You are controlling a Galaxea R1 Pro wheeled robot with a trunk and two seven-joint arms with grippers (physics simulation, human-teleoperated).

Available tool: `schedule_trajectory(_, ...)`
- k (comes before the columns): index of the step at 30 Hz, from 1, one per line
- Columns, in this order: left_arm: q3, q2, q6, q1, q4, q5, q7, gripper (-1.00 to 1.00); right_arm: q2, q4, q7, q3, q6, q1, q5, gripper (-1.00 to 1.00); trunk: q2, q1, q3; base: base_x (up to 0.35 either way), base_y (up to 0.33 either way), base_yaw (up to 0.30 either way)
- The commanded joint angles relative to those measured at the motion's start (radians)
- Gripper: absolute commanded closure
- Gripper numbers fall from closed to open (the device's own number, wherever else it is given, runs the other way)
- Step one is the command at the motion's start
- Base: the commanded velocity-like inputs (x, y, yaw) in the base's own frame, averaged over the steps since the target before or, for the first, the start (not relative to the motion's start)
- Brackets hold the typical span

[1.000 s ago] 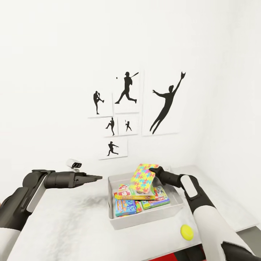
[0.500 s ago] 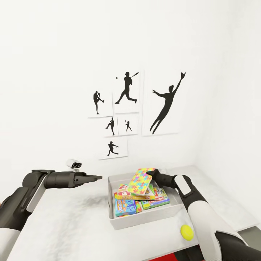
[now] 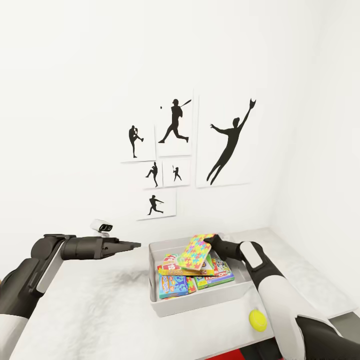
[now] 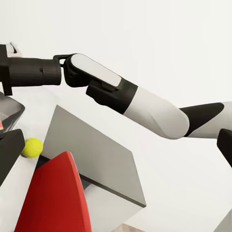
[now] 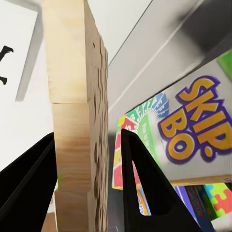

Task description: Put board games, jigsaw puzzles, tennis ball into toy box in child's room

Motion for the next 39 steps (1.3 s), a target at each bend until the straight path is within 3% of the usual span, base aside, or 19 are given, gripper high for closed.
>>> schedule_trajectory(1, -0.002, 0.001, 0.011, 0.0, 0.0, 0.002, -0.002, -1.0, 0.001, 0.002, 0.003, -0.008, 0.005, -0.003, 0.006, 1.0, -0.001, 0.0, 0.0, 0.0, 0.0, 0.0)
schedule_trajectory(4, -0.002, 0.001, 0.011, 0.0, 0.0, 0.002, -0.002, -1.0, 0.001, 0.005, 0.002, -0.008, 0.004, -0.006, 0.006, 1.0, -0.001, 0.0, 0.0, 0.0, 0.0, 0.0)
schedule_trajectory(5, -0.002, 0.001, 0.011, 0.0, 0.0, 0.002, -0.002, -1.0, 0.001, 0.006, 0.001, -0.008, 0.004, -0.008, 0.007, -1.0, -0.001, 0.0, 0.0, 0.0, 0.0, 0.0)
schedule_trajectory(23, -0.003, 0.001, 0.011, 0.0, 0.0, 0.002, -0.002, -1.0, -0.005, 0.007, 0.0, -0.008, 0.007, -0.015, 0.01, -1.0, -0.001, 0.0, 0.0, 0.0, 0.0, 0.0)
schedule_trajectory(39, -0.003, 0.001, 0.011, 0.0, 0.0, 0.002, -0.002, -1.0, -0.038, 0.002, -0.001, -0.008, 0.004, -0.041, 0.01, -1.0, -0.001, 0.0, 0.0, 0.0, 0.0, 0.0)
